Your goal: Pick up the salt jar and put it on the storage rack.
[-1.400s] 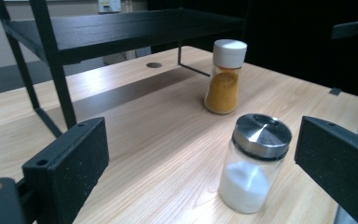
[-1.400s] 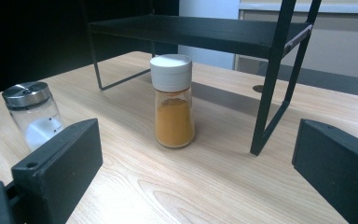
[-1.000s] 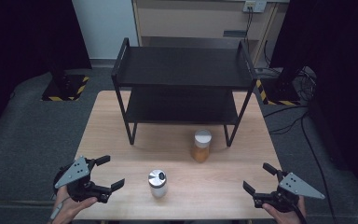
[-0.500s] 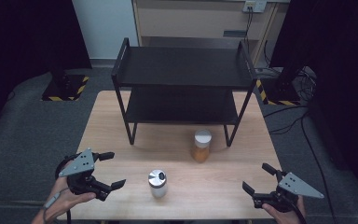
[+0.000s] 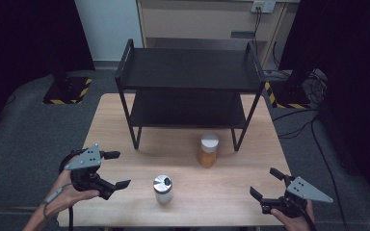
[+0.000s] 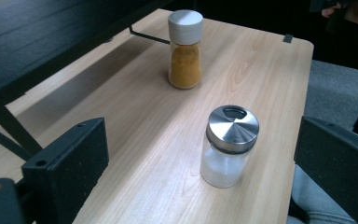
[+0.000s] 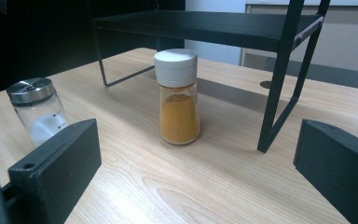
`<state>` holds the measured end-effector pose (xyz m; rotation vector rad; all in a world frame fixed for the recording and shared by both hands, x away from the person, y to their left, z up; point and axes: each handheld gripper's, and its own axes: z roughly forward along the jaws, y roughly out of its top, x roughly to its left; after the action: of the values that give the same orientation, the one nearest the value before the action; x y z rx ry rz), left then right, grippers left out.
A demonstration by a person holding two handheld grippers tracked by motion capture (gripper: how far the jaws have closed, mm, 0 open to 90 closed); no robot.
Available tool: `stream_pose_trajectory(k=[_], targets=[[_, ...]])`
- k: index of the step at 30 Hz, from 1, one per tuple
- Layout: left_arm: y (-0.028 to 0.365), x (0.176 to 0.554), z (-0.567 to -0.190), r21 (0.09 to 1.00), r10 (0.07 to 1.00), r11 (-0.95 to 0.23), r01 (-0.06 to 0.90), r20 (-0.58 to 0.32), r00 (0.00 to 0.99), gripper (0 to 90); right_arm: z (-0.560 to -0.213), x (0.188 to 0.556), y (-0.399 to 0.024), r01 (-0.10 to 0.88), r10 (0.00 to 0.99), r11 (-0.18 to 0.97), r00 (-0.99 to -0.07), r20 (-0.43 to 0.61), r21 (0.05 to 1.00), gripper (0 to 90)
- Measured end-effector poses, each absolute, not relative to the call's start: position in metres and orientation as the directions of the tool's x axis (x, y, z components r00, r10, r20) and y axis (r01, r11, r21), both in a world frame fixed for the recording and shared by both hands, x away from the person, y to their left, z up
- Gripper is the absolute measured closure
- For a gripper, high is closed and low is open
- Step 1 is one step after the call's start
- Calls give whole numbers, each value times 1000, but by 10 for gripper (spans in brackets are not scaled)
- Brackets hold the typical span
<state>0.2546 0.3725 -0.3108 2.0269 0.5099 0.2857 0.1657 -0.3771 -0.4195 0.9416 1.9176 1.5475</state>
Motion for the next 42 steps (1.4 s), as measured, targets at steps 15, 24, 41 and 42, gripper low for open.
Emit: stream_pose_trajectory(k=[15, 24, 41, 42], targets=[[349, 270, -320, 850, 416, -467, 243, -31, 909, 33, -419, 165, -377, 204, 772, 119, -634, 38, 972, 11], [328, 281, -329, 830, 374, -506, 233, -33, 927, 51, -419, 164, -377, 205, 774, 118, -633, 40, 972, 11], [289, 299, -356, 802, 326, -550, 234, -53, 944, 94, -418, 164, -377, 204, 773, 127, -634, 32, 971, 13], [287, 301, -358, 800, 324, -552, 235, -54, 945, 100, -418, 164, -377, 204, 773, 127, -634, 32, 971, 13]])
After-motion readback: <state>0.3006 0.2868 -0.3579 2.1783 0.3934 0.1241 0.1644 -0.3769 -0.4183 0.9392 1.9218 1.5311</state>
